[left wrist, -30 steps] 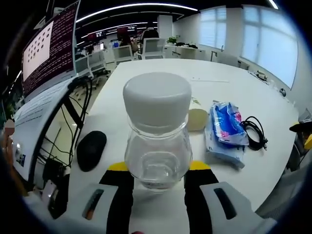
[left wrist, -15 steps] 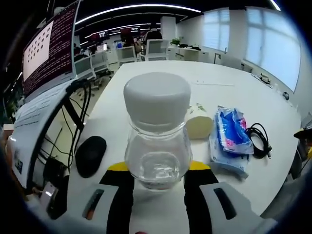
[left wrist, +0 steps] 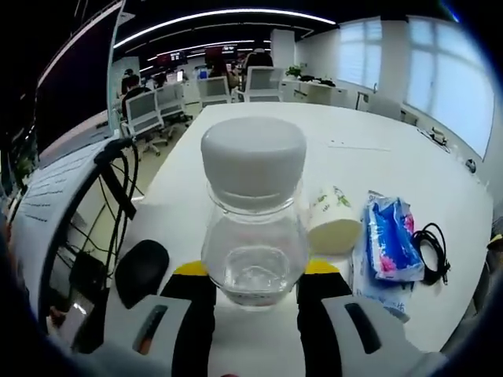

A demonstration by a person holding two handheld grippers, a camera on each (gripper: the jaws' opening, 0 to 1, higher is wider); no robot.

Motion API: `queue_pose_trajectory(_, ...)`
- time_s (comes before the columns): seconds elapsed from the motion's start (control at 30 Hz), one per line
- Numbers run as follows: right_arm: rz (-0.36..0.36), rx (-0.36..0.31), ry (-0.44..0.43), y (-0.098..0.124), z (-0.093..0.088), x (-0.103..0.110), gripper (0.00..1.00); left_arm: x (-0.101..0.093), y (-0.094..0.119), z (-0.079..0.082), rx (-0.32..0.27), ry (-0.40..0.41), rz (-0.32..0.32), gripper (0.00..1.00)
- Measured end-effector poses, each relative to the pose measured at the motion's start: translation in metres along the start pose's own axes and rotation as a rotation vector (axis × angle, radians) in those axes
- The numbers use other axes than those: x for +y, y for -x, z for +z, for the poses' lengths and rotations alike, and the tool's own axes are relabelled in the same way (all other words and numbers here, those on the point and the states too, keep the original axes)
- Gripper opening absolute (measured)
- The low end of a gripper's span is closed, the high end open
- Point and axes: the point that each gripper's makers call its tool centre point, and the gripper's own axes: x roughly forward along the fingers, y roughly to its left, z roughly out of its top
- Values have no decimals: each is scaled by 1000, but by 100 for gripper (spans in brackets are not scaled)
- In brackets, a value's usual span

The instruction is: Arrange the tabletop items into an orderly group along one side of the table until the central work area is clear of visible clutter.

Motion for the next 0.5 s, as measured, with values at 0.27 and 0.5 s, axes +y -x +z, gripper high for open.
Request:
queue_pose_trajectory(0.27,-8,8,-4,4,-2,-1,73,5,-17,14,-10,30,15,40)
queue_pose_trajectory(0.5,-14,13,-7,5,-2,-3,73,6,-29,23,-26,59,10,40)
